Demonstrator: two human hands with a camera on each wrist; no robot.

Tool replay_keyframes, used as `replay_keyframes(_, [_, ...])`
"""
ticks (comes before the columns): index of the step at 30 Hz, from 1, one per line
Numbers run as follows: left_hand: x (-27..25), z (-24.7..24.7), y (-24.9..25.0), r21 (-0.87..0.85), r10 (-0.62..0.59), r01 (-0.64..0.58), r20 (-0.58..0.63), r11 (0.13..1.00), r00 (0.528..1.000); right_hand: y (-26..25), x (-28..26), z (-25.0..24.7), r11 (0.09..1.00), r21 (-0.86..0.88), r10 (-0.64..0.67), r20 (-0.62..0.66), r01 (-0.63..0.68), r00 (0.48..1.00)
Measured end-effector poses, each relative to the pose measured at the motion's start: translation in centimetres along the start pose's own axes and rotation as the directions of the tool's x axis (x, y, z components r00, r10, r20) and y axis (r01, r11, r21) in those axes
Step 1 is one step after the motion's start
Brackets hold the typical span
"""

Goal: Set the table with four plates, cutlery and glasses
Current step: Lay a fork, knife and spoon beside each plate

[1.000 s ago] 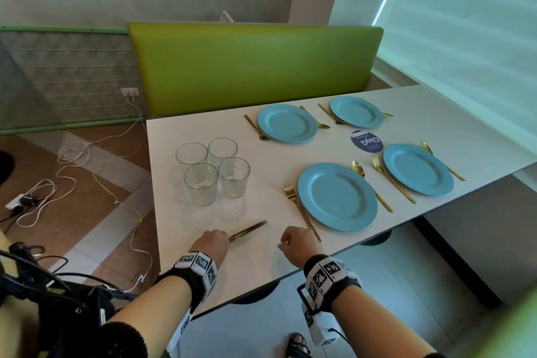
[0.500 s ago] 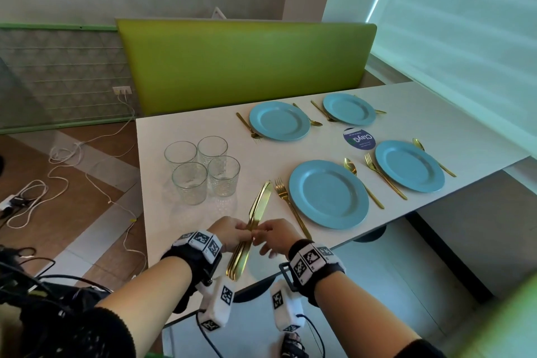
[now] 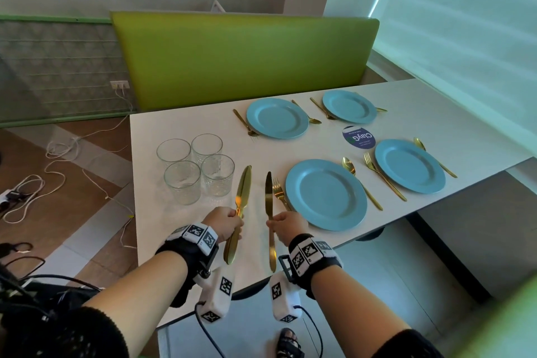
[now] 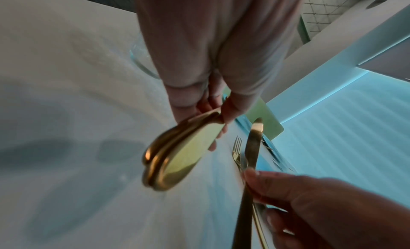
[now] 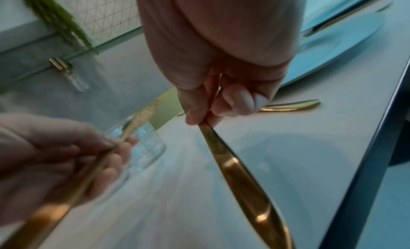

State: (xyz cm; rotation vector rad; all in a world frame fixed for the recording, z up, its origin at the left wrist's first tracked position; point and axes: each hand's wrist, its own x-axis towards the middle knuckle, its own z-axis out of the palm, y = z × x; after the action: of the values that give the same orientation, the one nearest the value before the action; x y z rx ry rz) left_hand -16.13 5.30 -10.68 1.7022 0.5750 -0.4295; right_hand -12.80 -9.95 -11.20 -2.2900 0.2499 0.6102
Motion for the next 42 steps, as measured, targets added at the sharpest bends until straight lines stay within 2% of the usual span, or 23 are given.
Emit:
replay_keyframes(2, [0.1,-0.2,0.5,0.012,0.013,-0.012,-0.025,1.0,1.0,0.2,0.6,-0.4,0.994,-0.106,0.017,-0.019,-0.019,1.0])
replay_keyframes(12, [0.7,-0.2,1.8,-0.011,0.045,-0.045,-0.029,0.999,0.999,-0.4,3.5,0.0,0.96,-0.275,0.017,-0.116,-0.048,0.993])
replay_keyframes(16, [0.9,0.1,2.0,-0.024,0.038,-0.039,-0.033,0.999,0.999,-0.6,4.6,0.2,0.955,-0.279,0.053,-0.167,-0.098,0.985])
replay_keyframes(24, [1.0,-0.1,2.7,-0.071,0.02,-0.023,-0.044,0.997,0.999,-0.5,5.1,0.6,0.939,-0.33,0.021,-0.219,-0.094,0.976])
replay_keyframes(32, [0.5,0.0,3.5,-0.014,0.04,-0.04,-0.009,0.999,0.999,1.9,3.1,0.7,0.928,-0.364,-0.015,-0.23,-0.072,0.973])
replay_keyframes(42, [0.1,0.3,3.2,0.027,0.047,-0.047,-0.007,0.999,0.999,1.5,3.0,0.9,0.939,-0.337,-0.03,-0.269,-0.065,0.963])
